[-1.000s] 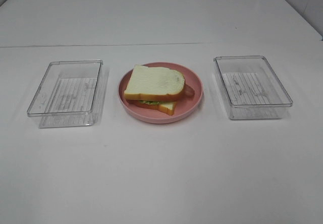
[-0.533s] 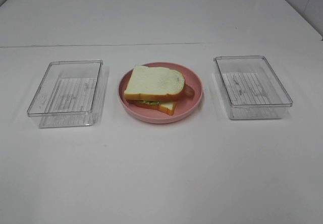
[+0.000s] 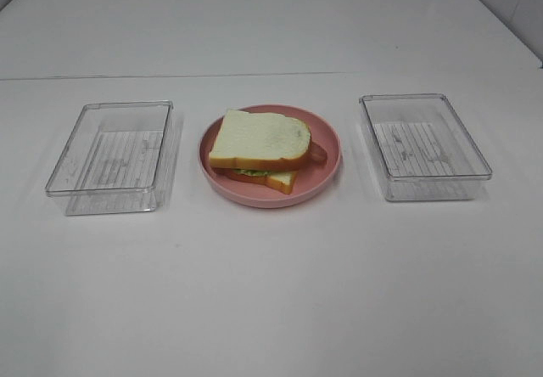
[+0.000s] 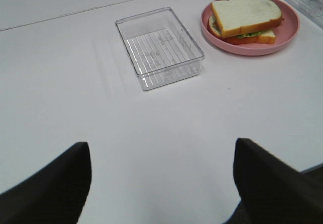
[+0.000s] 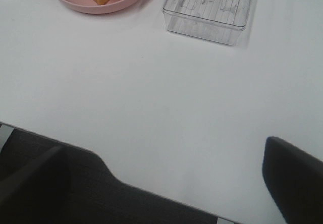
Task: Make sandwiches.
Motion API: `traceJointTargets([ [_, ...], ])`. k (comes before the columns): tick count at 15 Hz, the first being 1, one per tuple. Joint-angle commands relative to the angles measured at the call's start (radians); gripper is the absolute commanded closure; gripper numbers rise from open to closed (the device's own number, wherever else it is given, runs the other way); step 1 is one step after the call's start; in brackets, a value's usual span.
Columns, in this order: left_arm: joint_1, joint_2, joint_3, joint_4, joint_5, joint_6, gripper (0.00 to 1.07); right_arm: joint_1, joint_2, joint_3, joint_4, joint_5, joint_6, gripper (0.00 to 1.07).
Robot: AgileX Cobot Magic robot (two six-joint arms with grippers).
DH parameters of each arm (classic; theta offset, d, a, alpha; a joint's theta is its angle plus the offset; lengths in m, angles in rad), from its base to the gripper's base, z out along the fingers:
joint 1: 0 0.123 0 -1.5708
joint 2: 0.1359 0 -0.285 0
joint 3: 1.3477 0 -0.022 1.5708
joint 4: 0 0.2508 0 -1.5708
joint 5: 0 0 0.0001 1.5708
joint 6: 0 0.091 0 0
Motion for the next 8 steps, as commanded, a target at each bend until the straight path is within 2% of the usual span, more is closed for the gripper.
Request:
traceJointTargets([
  [1, 0.063, -0.02, 0.001, -0.007, -0.008, -0.004, 0.32, -0.083, -0.009, 0.002, -0.005, -0.011, -0.007, 0.11],
  [3, 0.146, -0.02, 0.001, -0.007, -0.008, -0.004, 0.32, -0.212, -0.033, 0.002, -0.005, -0.011, -0.007, 0.11],
  [4, 0.158, -0.02, 0.001, -0.007, -0.008, -0.004, 0.32, -0.242, -0.071, 0.002, -0.005, -0.011, -0.007, 0.11],
  [8, 0.159, -0.024, 0.001, -0.007, -0.008, -0.004, 0.32, -0.252, -0.222, 0.002, -0.002, -0.011, -0.007, 0.11],
])
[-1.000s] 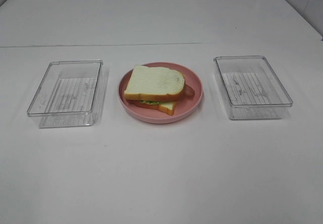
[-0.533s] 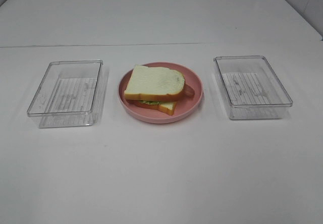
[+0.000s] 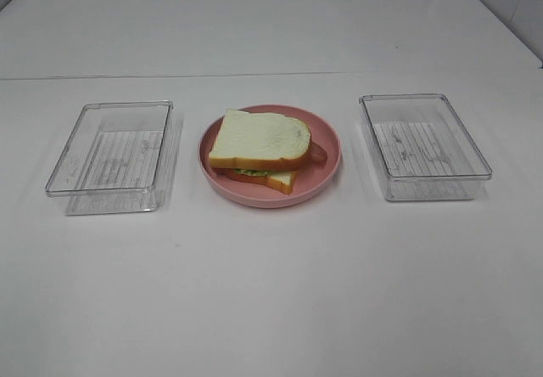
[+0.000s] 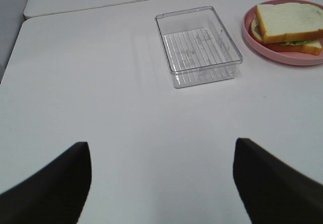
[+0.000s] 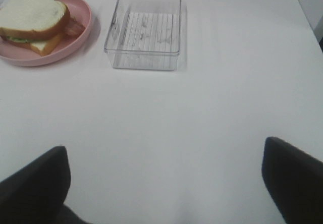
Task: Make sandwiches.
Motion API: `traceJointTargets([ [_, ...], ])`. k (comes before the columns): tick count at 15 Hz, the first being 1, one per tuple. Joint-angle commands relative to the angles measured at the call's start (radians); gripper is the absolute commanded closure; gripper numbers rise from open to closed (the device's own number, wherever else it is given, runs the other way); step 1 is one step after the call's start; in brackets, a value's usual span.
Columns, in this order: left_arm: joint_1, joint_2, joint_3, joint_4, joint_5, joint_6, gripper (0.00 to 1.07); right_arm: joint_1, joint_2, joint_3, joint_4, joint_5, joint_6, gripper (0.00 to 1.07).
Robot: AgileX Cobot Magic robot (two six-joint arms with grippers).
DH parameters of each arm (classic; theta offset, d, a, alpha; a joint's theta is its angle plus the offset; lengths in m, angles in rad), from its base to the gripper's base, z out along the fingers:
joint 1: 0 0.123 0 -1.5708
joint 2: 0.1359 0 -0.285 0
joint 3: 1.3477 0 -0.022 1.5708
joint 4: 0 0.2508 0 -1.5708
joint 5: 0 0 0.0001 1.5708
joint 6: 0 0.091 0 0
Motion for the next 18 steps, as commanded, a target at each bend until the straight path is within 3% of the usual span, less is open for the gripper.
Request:
traceJointTargets([
  [1, 0.002, -0.024, 0.001, -0.007, -0.008, -0.004, 0.32, -0.005, -0.051, 0.002, -0.002, -0.011, -0.007, 0.11],
  [18, 0.002, -0.024, 0.001, -0.007, -0.008, -0.004, 0.32, -0.005, -0.045, 0.002, -0.002, -0.011, -0.007, 0.11],
])
